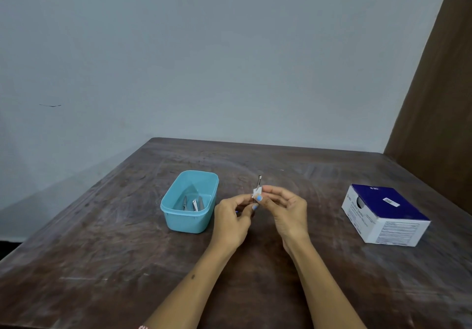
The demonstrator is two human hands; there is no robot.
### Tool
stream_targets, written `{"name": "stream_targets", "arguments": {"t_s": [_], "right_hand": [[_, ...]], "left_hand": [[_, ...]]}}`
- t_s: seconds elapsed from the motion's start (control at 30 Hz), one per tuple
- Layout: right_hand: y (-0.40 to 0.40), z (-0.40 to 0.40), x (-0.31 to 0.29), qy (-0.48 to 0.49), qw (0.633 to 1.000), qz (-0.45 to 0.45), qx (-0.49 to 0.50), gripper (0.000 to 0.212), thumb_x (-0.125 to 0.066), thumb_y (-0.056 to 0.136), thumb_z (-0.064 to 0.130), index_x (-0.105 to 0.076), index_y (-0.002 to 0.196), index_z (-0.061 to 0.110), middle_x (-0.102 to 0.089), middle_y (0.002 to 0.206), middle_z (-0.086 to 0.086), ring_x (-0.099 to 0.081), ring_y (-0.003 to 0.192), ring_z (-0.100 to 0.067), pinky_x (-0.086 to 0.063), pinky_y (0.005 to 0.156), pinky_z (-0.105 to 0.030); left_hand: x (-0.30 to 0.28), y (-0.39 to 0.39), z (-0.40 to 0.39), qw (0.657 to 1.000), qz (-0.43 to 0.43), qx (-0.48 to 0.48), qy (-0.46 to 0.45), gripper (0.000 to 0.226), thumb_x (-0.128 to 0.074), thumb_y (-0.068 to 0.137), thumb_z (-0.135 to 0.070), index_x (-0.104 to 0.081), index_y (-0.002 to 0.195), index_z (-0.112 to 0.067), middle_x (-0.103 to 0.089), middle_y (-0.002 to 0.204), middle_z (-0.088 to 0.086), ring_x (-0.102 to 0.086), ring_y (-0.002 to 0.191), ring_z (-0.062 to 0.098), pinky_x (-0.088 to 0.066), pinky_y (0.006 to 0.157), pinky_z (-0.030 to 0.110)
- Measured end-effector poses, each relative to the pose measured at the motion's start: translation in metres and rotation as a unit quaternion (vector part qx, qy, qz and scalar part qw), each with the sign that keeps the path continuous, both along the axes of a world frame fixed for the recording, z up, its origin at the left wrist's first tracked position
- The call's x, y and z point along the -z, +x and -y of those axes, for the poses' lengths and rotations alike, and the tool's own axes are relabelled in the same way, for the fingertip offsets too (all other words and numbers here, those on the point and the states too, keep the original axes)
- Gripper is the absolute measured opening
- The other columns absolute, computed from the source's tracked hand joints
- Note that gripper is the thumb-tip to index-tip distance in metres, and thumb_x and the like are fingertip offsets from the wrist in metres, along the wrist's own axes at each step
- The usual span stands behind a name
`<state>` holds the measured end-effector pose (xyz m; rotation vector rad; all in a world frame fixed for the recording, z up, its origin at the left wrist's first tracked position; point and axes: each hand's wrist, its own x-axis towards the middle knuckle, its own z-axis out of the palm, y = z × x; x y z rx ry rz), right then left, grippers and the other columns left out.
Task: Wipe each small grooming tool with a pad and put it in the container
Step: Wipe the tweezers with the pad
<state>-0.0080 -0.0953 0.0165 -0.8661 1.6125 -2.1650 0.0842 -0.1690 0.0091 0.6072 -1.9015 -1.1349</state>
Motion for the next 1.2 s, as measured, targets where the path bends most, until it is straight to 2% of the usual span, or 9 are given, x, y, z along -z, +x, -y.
{"name": "stream_targets", "arguments": {"t_s": [0.2, 0.3, 0.4, 0.53, 0.7, 0.93, 1.07, 1.13, 1.2], "right_hand": [[-0.005, -0.002, -0.002, -0.041, 0.997, 0.056, 0.027, 0.024, -0.075, 0.072, -0.001, -0.070, 0.093, 0.010, -0.075, 0.075, 0.000, -0.070, 0.074, -0.010, -0.055, 0.069, -0.017], [-0.003, -0.001, -0.001, -0.013, 0.999, 0.048, -0.004, 0.026, -0.076, 0.072, 0.000, -0.071, 0.096, 0.009, -0.075, 0.080, -0.003, -0.071, 0.078, -0.013, -0.055, 0.069, -0.017], [-0.001, -0.001, -0.002, -0.006, 0.999, 0.045, -0.023, 0.025, -0.076, 0.072, 0.000, -0.071, 0.093, 0.012, -0.075, 0.079, -0.005, -0.071, 0.077, -0.013, -0.053, 0.066, -0.015], [-0.002, -0.002, -0.004, -0.018, 0.998, 0.052, 0.002, 0.022, -0.075, 0.073, 0.001, -0.072, 0.090, 0.015, -0.075, 0.078, 0.000, -0.071, 0.077, -0.011, -0.053, 0.065, -0.014], [-0.001, -0.002, -0.004, -0.047, 0.997, 0.046, 0.035, 0.015, -0.074, 0.074, 0.000, -0.073, 0.078, 0.015, -0.075, 0.075, 0.000, -0.070, 0.073, -0.008, -0.053, 0.064, -0.015], [-0.003, -0.002, -0.007, -0.101, 0.990, 0.073, 0.065, 0.012, -0.074, 0.074, 0.000, -0.073, 0.079, 0.011, -0.074, 0.069, -0.001, -0.064, 0.060, -0.005, -0.051, 0.056, -0.016], [-0.009, 0.000, -0.003, -0.117, 0.976, 0.129, 0.134, 0.014, -0.072, 0.076, 0.000, -0.069, 0.090, 0.001, -0.071, 0.066, 0.001, -0.063, 0.056, -0.002, -0.050, 0.054, -0.013], [-0.014, 0.000, 0.002, -0.100, 0.966, 0.152, 0.184, 0.017, -0.072, 0.077, 0.001, -0.069, 0.094, 0.000, -0.070, 0.073, -0.001, -0.065, 0.059, -0.002, -0.052, 0.057, -0.012], [-0.014, 0.001, 0.008, -0.069, 0.966, 0.138, 0.207, 0.011, -0.073, 0.078, 0.005, -0.071, 0.088, 0.008, -0.070, 0.078, -0.004, -0.066, 0.067, -0.008, -0.054, 0.064, -0.017]], "left_hand": [[0.001, -0.001, -0.003, 0.999, 0.030, 0.042, -0.004, 0.021, -0.064, 0.084, -0.005, -0.072, 0.103, -0.011, -0.071, 0.077, -0.001, -0.065, 0.070, 0.008, -0.058, 0.075, 0.034], [0.000, 0.000, -0.002, 1.000, 0.019, 0.024, -0.005, 0.021, -0.064, 0.085, -0.006, -0.072, 0.103, -0.012, -0.072, 0.081, -0.002, -0.065, 0.072, 0.006, -0.056, 0.074, 0.028], [-0.001, 0.001, 0.000, 1.000, 0.010, 0.020, -0.006, 0.020, -0.064, 0.085, -0.005, -0.073, 0.102, -0.012, -0.070, 0.079, -0.006, -0.065, 0.071, 0.002, -0.056, 0.072, 0.024], [-0.001, 0.000, -0.002, 0.999, 0.022, 0.034, -0.009, 0.022, -0.064, 0.085, -0.006, -0.071, 0.105, -0.011, -0.071, 0.083, 0.000, -0.064, 0.076, 0.007, -0.056, 0.077, 0.029], [0.000, 0.000, -0.003, 0.999, 0.029, 0.040, -0.012, 0.021, -0.065, 0.084, -0.008, -0.072, 0.104, -0.012, -0.070, 0.078, -0.005, -0.065, 0.073, 0.004, -0.057, 0.075, 0.027], [0.002, -0.001, -0.004, 0.998, 0.034, 0.034, -0.029, 0.022, -0.068, 0.082, -0.010, -0.072, 0.103, -0.015, -0.070, 0.080, -0.010, -0.065, 0.074, -0.001, -0.053, 0.068, 0.014], [0.002, 0.001, -0.009, 0.996, 0.058, 0.033, -0.064, 0.027, -0.070, 0.081, -0.012, -0.070, 0.107, -0.014, -0.068, 0.091, -0.011, -0.064, 0.075, -0.004, -0.051, 0.071, 0.007], [0.000, 0.002, -0.012, 0.995, 0.052, 0.033, -0.080, 0.024, -0.071, 0.080, -0.012, -0.071, 0.104, -0.014, -0.069, 0.092, -0.006, -0.066, 0.076, 0.002, -0.054, 0.074, 0.015], [-0.007, 0.006, -0.016, 0.996, 0.037, 0.025, -0.080, 0.022, -0.071, 0.080, -0.011, -0.072, 0.101, -0.014, -0.069, 0.086, -0.006, -0.067, 0.075, 0.005, -0.055, 0.072, 0.019]]}}
